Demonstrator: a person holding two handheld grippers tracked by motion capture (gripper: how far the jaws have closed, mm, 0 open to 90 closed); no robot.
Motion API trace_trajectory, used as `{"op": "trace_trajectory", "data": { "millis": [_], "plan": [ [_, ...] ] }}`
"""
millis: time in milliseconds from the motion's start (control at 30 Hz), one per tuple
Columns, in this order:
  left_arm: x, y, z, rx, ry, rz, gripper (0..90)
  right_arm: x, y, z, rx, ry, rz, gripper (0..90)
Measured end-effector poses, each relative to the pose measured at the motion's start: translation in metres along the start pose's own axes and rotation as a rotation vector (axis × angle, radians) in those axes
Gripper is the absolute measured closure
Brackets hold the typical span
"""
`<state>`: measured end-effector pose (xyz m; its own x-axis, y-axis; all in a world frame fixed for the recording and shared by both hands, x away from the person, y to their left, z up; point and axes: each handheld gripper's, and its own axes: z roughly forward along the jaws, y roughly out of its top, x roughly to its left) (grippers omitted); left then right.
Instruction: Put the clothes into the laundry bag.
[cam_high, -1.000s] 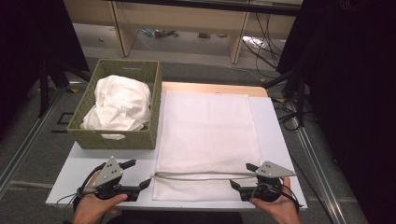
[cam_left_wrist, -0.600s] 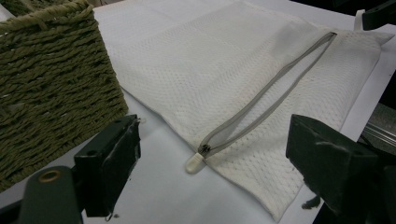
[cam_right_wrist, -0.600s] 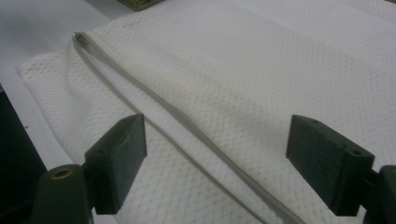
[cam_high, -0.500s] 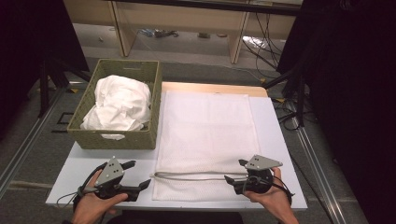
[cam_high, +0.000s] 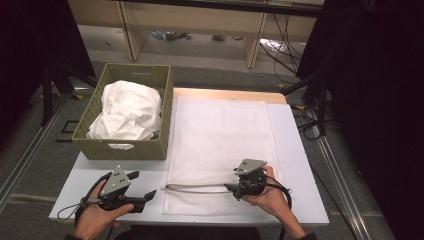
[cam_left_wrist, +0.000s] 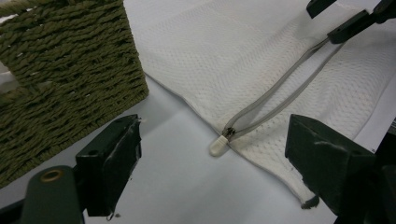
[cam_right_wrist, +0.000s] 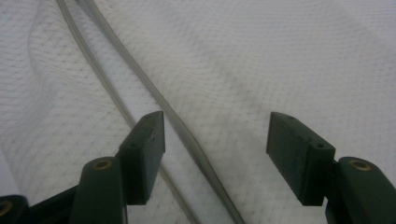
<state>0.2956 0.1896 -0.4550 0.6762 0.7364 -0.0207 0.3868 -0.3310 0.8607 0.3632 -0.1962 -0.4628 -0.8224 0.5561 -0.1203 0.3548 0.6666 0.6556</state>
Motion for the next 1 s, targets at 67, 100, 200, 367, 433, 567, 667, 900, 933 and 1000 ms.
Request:
{"op": "trace_trajectory", "data": {
  "millis": [67, 100, 200, 367, 433, 567, 667, 900, 933, 1000],
  "plan": [
    [0.0, -0.001, 0.0, 0.011, -0.004, 0.011, 18.6, 0.0, 0.004, 0.007, 0.014, 0.018, -0.012, 38.1],
    [0.0, -0.002, 0.001, 0.015, -0.009, 0.008, 18.5, 0.0, 0.006, 0.012, 0.029, 0.028, -0.017, 37.0],
    [0.0, -0.001, 0.001, 0.01, -0.018, 0.01, 18.5, 0.002, 0.007, 0.022, 0.101, 0.043, -0.005, 36.2],
    [-0.002, 0.0, 0.001, 0.008, -0.035, 0.033, 19.5, -0.017, 0.006, 0.026, 0.091, 0.048, -0.001, 62.1],
    [0.0, -0.001, 0.001, 0.006, -0.061, 0.034, 19.5, -0.024, 0.007, 0.025, 0.115, -0.008, 0.021, 68.2],
    [-0.001, 0.001, 0.002, -0.014, -0.058, -0.003, 19.7, -0.029, 0.009, 0.029, 0.113, -0.032, -0.021, 66.7],
    [-0.001, -0.001, 0.002, 0.011, -0.049, 0.023, 19.7, -0.033, 0.012, 0.033, 0.107, -0.042, -0.017, 56.1],
    [-0.001, 0.002, 0.001, -0.054, -0.101, -0.023, 19.2, -0.036, 0.015, 0.035, 0.11, 0.035, 0.069, 82.1],
    [-0.001, 0.004, 0.001, -0.058, -0.098, -0.012, 19.0, -0.036, 0.015, 0.034, 0.119, 0.033, 0.055, 85.0],
    [-0.001, 0.005, 0.0, -0.059, -0.104, -0.016, 19.0, -0.034, 0.017, 0.033, 0.114, 0.022, 0.058, 88.1]
  ]
}}
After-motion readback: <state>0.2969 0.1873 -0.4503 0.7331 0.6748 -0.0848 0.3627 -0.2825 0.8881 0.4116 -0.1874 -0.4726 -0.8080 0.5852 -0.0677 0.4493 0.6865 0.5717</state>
